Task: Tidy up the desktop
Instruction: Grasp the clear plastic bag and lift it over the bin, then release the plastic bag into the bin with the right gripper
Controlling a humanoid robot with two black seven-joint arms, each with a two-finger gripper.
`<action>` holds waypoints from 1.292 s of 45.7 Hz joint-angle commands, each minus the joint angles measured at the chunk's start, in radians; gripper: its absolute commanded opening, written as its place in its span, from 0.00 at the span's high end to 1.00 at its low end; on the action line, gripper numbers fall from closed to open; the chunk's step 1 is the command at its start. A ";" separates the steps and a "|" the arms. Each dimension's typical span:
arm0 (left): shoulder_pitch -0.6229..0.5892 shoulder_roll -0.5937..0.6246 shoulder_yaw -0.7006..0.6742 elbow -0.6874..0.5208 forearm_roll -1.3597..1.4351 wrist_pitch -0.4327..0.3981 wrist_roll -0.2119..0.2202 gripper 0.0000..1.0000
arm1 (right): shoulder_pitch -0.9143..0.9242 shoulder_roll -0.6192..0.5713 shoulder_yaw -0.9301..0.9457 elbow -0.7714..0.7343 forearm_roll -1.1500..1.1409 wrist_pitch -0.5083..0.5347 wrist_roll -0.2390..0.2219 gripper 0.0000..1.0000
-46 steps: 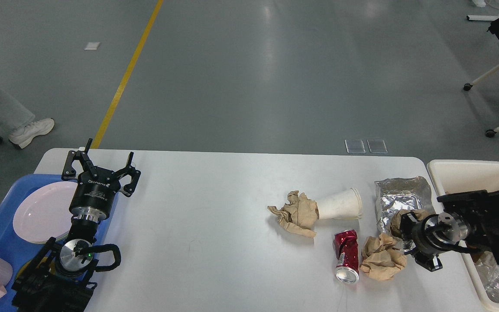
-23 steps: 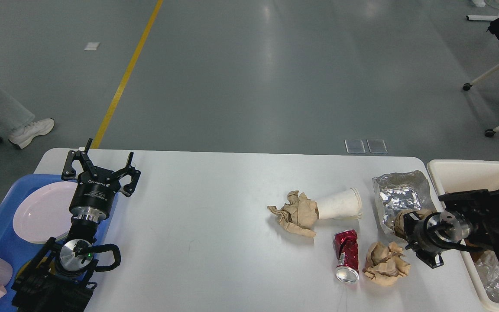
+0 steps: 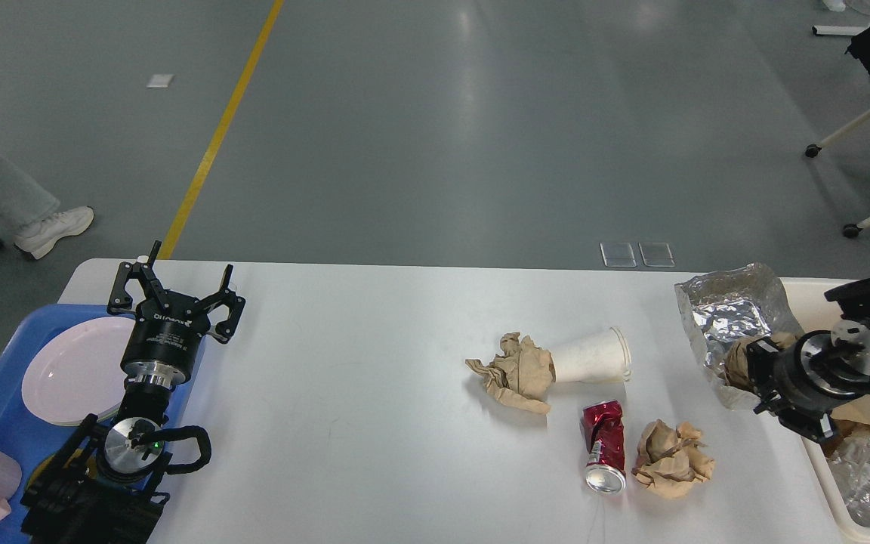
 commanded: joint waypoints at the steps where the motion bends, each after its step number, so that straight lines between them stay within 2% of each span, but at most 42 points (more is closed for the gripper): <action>1: 0.000 0.000 0.000 0.000 0.000 0.000 0.000 0.04 | 0.261 0.002 -0.156 0.184 -0.030 0.143 0.007 1.00; 7: 0.000 0.002 0.000 0.000 0.000 0.000 0.000 0.03 | 0.464 0.005 -0.285 0.317 -0.043 0.240 0.013 1.00; 13: 0.000 0.002 0.000 0.000 0.000 0.000 0.000 0.04 | 0.576 -0.001 -0.368 0.384 -0.046 0.315 0.031 1.00; 20: 0.000 0.000 0.000 0.000 0.000 0.000 0.000 0.04 | 0.578 -0.024 -0.409 0.379 -0.053 0.340 0.102 1.00; 26: 0.000 0.000 0.000 0.000 0.000 0.000 0.000 0.04 | 0.512 -0.132 -0.427 0.304 -0.070 0.319 0.102 1.00; 34: 0.002 0.000 0.000 0.000 0.000 0.000 0.000 0.03 | 0.296 -0.303 -0.375 0.040 -0.176 0.314 0.091 1.00; 41: 0.002 0.000 0.000 0.000 0.000 0.000 0.000 0.04 | -0.008 -0.393 -0.195 -0.214 -0.181 0.322 0.087 1.00; 51: 0.000 0.000 0.000 0.000 0.000 0.000 0.000 0.04 | -0.525 -0.369 0.213 -0.593 -0.181 0.302 0.084 1.00; 59: 0.000 0.000 0.000 0.000 0.000 0.000 0.000 0.04 | -0.904 -0.162 0.464 -0.998 -0.242 0.283 0.084 1.00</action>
